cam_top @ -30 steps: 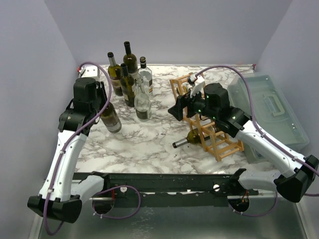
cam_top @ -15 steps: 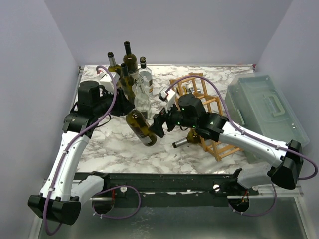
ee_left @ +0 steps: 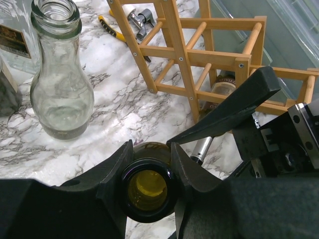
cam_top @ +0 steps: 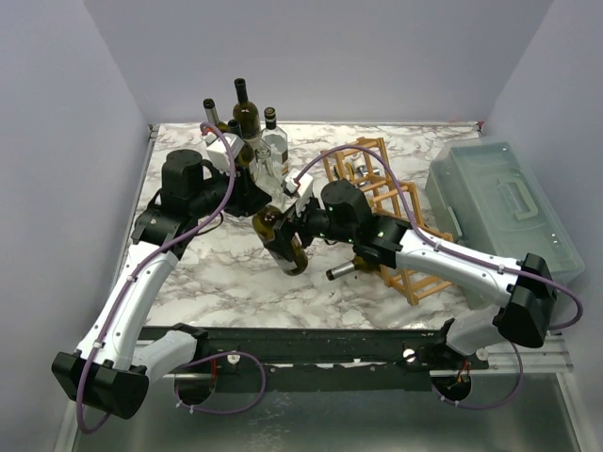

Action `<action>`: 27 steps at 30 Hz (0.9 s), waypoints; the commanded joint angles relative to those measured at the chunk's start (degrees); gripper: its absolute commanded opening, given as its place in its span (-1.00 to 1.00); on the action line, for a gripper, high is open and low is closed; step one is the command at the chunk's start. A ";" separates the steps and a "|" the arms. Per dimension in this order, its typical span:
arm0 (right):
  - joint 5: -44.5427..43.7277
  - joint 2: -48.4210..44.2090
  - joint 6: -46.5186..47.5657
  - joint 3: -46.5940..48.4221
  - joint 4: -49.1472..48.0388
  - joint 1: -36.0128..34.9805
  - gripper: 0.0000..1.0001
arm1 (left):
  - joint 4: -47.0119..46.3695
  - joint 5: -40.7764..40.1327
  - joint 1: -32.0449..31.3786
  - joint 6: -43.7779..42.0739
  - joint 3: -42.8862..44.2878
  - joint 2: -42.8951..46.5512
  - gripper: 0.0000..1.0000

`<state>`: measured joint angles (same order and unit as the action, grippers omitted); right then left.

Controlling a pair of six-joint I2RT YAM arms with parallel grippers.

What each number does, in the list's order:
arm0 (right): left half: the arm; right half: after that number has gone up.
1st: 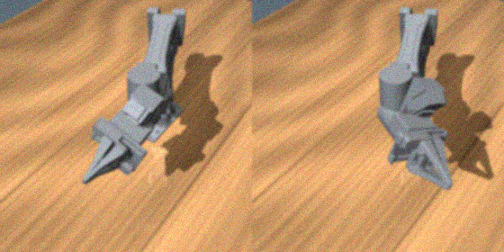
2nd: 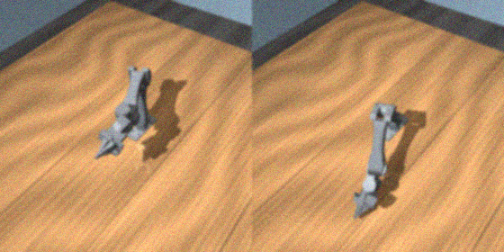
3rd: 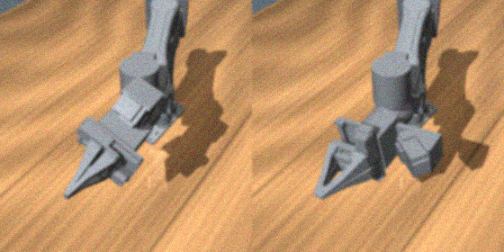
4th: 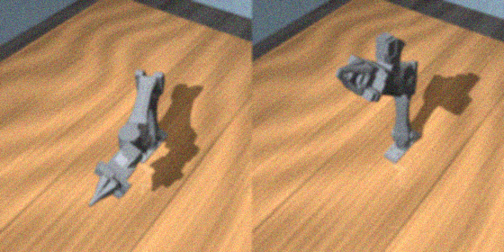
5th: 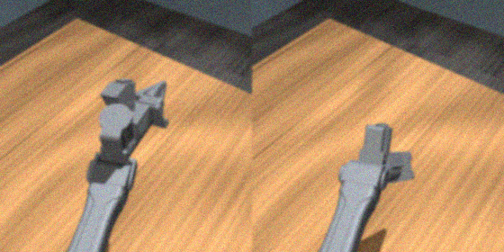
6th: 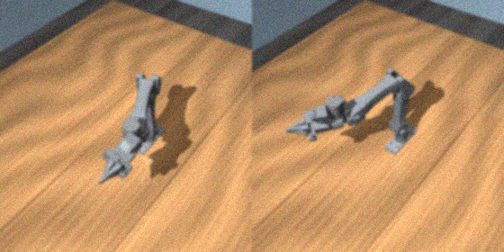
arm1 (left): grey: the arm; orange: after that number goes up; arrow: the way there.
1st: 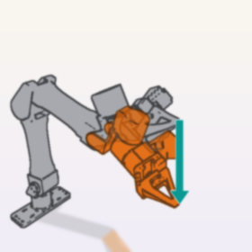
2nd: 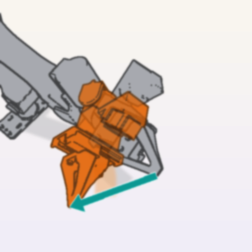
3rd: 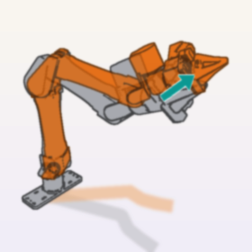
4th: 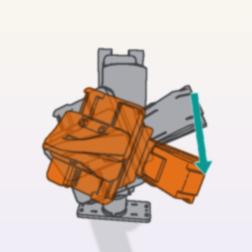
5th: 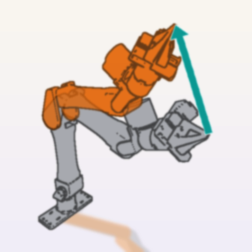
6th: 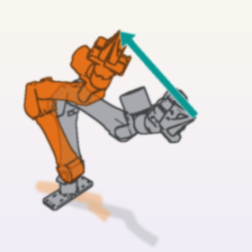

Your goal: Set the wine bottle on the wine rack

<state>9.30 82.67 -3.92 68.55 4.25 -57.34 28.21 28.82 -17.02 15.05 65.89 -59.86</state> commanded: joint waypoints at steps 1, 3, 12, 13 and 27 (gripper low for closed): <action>-0.90 3.34 3.08 1.56 -5.26 -0.81 1.00 | -5.97 2.48 -1.26 0.78 0.60 0.45 -1.00; -1.82 4.81 3.32 2.55 -4.83 -0.92 1.00 | -5.96 2.06 -1.52 0.69 0.57 0.70 -1.00; -5.81 7.06 5.40 2.24 -6.45 -1.99 0.89 | -5.96 1.78 -2.06 0.59 0.02 1.58 -1.00; -6.20 7.06 5.69 2.07 -6.51 -2.03 0.81 | -5.99 1.77 -2.06 0.58 0.03 1.68 -1.00; -6.24 4.05 14.72 -8.07 -16.77 -2.07 -0.99 | -2.62 0.95 -2.08 0.52 1.48 2.99 0.97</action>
<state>3.84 88.38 7.01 62.92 -4.82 -58.94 26.33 27.24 -17.85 15.64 65.32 -58.98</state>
